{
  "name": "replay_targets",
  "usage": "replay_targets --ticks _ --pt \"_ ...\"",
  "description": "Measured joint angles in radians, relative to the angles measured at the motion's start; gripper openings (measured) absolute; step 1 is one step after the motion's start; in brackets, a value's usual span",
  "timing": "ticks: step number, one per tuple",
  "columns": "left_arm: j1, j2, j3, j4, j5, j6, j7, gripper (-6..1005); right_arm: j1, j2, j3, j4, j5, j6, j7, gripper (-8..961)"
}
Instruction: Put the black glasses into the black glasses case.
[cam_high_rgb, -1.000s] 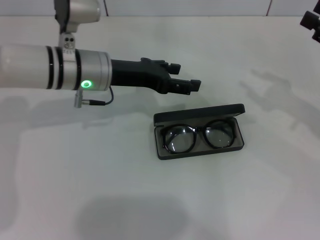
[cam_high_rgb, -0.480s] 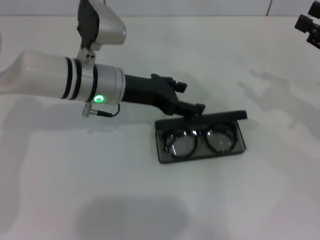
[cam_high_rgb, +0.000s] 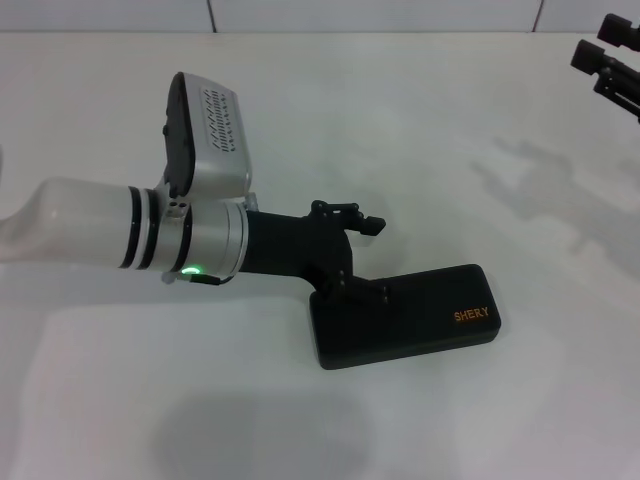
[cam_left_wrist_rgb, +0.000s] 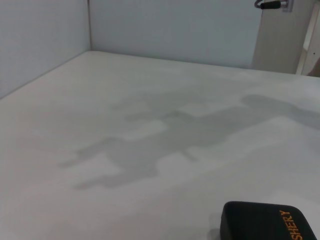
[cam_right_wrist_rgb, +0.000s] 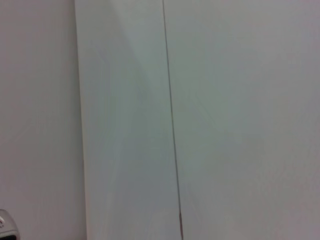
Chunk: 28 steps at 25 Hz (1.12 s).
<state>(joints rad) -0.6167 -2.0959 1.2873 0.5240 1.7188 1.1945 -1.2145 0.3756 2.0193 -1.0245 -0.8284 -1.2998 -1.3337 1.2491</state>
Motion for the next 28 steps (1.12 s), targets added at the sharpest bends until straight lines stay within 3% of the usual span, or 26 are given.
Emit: replay_targets --ticks 2,5,8,9,10,11,14,15,19,21,28 --pt "0.010 0.000 -0.004 0.002 -0.049 0.012 0.028 879 0.001 0.000 -0.012 0.000 -0.003 0.000 0.000 479" --pt "0.048 0.012 -0.015 0.022 -0.238 0.109 0.101 880 0.004 -0.004 -0.055 -0.014 -0.024 -0.012 0.000 480" --pt "0.082 0.050 -0.063 0.038 -0.369 0.347 0.131 880 0.011 -0.005 -0.087 -0.030 -0.066 -0.077 0.012 481" --pt "0.091 0.073 -0.085 0.041 -0.377 0.443 0.127 880 0.011 -0.005 -0.087 -0.030 -0.066 -0.077 0.012 482" --pt "0.101 0.095 -0.098 0.041 -0.373 0.509 0.123 880 0.031 -0.006 -0.097 -0.026 -0.124 -0.210 0.036 482" --pt "0.118 0.125 -0.108 0.037 -0.354 0.578 0.120 880 0.039 -0.006 -0.100 -0.018 -0.143 -0.251 0.044 483" --pt "0.187 0.182 -0.117 0.025 -0.337 0.658 0.138 879 0.053 0.000 -0.129 0.016 -0.179 -0.346 0.026 484" --pt "0.214 0.188 -0.121 0.023 -0.335 0.666 0.150 879 0.051 0.004 -0.148 0.035 -0.182 -0.368 -0.008 527" --pt "0.311 0.162 -0.135 0.057 -0.325 0.671 0.214 881 0.058 0.011 -0.236 0.156 -0.107 -0.369 -0.163 701" --pt "0.343 0.151 -0.135 0.062 -0.318 0.673 0.245 882 0.087 0.011 -0.255 0.219 -0.086 -0.353 -0.202 734" --pt "0.348 0.133 -0.135 0.038 -0.267 0.671 0.264 875 0.113 0.010 -0.270 0.285 -0.061 -0.341 -0.295 852"
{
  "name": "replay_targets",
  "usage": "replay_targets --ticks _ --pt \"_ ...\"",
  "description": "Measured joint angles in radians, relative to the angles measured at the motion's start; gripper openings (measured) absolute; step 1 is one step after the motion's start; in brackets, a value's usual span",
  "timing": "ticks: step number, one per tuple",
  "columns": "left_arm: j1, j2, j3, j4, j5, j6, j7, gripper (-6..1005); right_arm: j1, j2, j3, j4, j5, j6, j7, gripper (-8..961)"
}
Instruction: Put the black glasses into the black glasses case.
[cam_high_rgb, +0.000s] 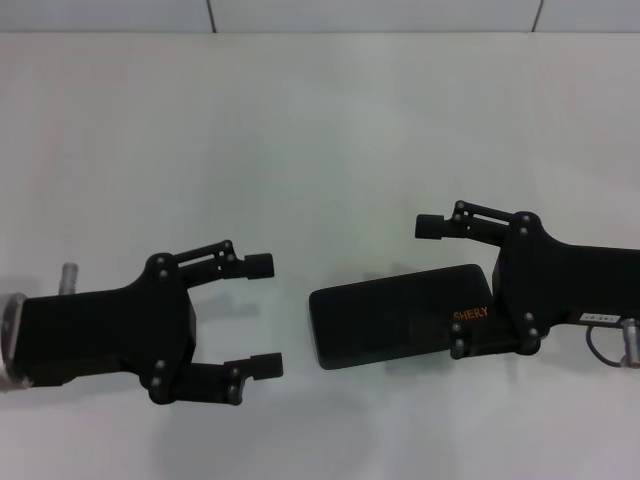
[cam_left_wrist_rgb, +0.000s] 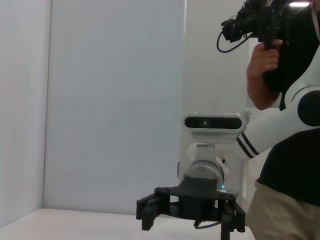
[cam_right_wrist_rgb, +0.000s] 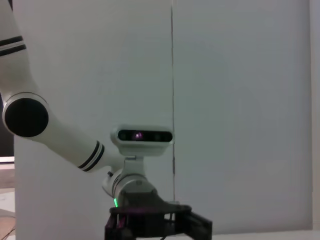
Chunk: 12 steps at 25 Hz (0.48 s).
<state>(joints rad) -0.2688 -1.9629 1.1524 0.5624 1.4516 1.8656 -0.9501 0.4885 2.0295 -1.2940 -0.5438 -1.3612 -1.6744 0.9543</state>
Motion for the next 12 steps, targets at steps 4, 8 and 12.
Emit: replay_targets --ticks 4,8,12 --pt "-0.001 -0.002 0.000 -0.002 0.004 0.000 0.000 875 -0.003 0.000 -0.019 0.014 0.031 0.020 -0.027 886" --pt "-0.004 -0.006 0.000 -0.005 0.005 -0.002 0.015 875 -0.004 0.000 -0.020 0.022 0.035 0.036 -0.029 888" --pt "-0.012 -0.017 0.000 -0.006 0.006 -0.004 0.030 875 -0.008 0.000 -0.019 0.027 0.042 0.048 -0.029 888"
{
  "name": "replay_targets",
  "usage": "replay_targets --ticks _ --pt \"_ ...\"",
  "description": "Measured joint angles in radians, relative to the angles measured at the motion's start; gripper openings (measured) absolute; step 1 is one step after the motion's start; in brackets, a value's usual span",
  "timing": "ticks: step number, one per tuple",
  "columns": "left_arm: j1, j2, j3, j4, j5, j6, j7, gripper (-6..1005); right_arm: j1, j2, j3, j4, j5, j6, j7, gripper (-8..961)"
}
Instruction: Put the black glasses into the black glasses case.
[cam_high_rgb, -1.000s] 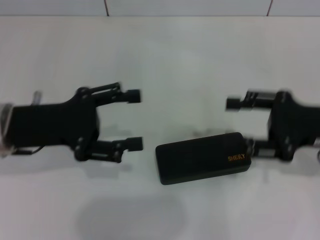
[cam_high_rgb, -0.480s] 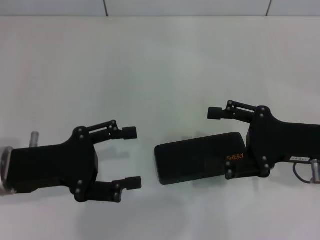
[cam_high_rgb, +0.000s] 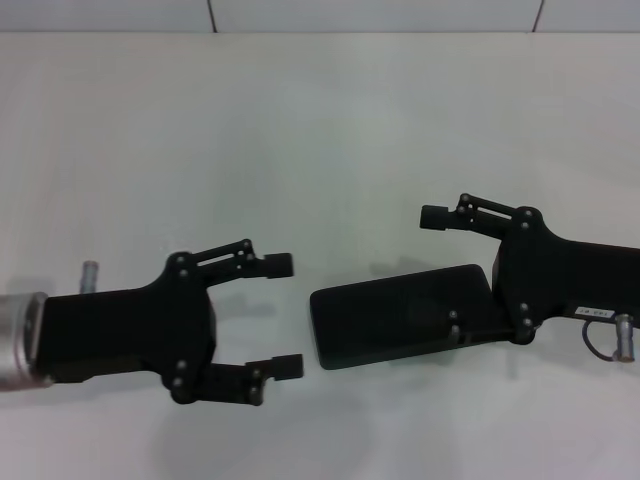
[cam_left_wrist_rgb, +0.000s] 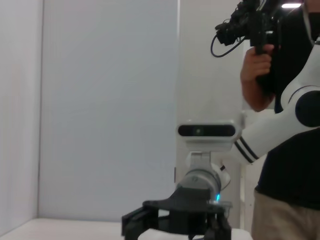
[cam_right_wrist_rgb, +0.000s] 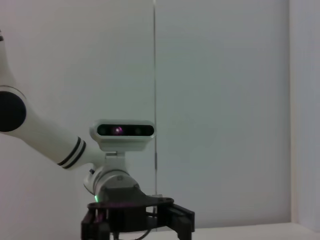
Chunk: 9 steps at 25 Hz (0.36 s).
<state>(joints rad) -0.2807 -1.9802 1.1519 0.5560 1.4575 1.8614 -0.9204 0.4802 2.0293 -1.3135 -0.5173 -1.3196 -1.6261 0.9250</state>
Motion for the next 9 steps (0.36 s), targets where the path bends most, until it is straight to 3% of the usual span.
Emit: replay_targets --ticks 9 --pt "-0.011 -0.046 -0.011 -0.016 -0.009 -0.049 0.050 875 0.036 0.000 -0.009 0.051 0.016 0.027 -0.062 888"
